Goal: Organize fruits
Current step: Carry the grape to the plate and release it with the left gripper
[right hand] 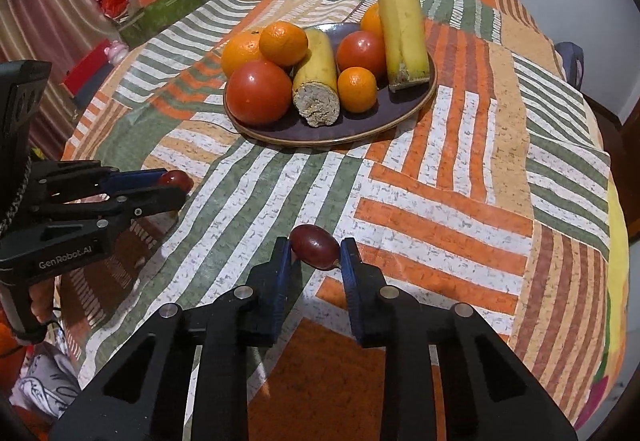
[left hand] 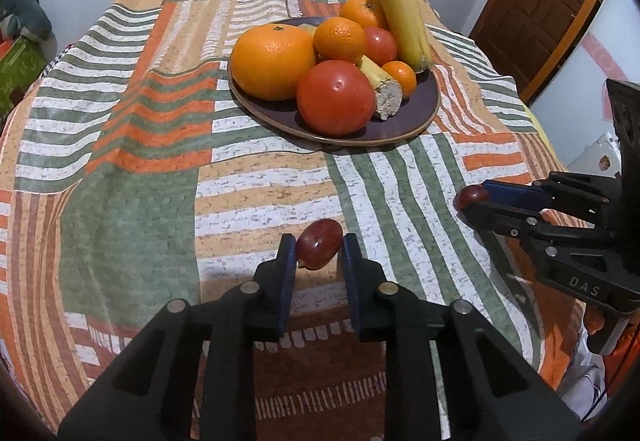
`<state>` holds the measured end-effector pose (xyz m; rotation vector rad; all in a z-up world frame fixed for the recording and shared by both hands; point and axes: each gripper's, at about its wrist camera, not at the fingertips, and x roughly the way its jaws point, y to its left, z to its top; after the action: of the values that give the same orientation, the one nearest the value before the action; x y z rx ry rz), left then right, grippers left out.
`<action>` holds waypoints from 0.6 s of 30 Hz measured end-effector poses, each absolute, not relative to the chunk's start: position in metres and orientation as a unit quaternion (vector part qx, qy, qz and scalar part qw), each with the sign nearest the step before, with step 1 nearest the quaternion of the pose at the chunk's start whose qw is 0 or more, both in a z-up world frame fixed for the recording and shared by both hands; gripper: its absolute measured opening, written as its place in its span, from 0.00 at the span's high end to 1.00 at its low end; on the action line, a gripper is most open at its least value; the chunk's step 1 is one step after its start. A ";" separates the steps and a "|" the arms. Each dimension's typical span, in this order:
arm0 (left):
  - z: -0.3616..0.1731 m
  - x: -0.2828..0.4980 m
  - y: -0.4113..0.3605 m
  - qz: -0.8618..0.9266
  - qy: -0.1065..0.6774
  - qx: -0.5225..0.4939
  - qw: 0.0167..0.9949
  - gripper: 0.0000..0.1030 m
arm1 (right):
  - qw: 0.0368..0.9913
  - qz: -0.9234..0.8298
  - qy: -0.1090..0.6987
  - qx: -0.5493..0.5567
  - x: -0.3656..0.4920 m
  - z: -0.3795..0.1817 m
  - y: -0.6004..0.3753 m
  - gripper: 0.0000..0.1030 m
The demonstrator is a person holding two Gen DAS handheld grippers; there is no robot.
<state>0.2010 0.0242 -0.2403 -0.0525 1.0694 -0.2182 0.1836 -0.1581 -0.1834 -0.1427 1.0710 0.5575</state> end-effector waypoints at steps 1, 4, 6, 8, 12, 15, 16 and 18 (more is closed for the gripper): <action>-0.240 0.201 0.024 -0.104 0.508 -0.025 0.855 0.78 | 0.821 0.263 0.502 -0.066 0.183 -0.183 -0.159 0.78; -0.240 0.202 0.025 -0.104 0.509 -0.027 0.854 0.78 | 0.823 0.265 0.499 -0.063 0.183 -0.180 -0.160 0.78; -0.238 0.201 0.026 -0.105 0.507 -0.028 0.855 0.78 | 0.826 0.264 0.494 -0.062 0.184 -0.176 -0.161 0.78; -0.233 0.201 0.027 -0.105 0.503 -0.028 0.857 0.78 | 0.829 0.264 0.490 -0.059 0.186 -0.173 -0.162 0.78; -0.223 0.203 0.027 -0.109 0.492 -0.029 0.863 0.78 | 0.837 0.260 0.478 -0.054 0.190 -0.164 -0.166 0.78; -0.215 0.206 0.024 -0.113 0.483 -0.026 0.868 0.78 | 0.843 0.258 0.468 -0.049 0.195 -0.157 -0.168 0.78; -0.212 0.208 0.023 -0.114 0.479 -0.024 0.870 0.78 | 0.846 0.258 0.464 -0.047 0.197 -0.153 -0.169 0.78; -0.207 0.213 0.022 -0.115 0.475 -0.020 0.872 0.78 | 0.850 0.258 0.458 -0.045 0.201 -0.149 -0.168 0.78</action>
<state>0.2128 0.0217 -0.2072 -0.0415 0.9920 -0.2401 0.2009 -0.1683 -0.1491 -0.0956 0.9648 0.5428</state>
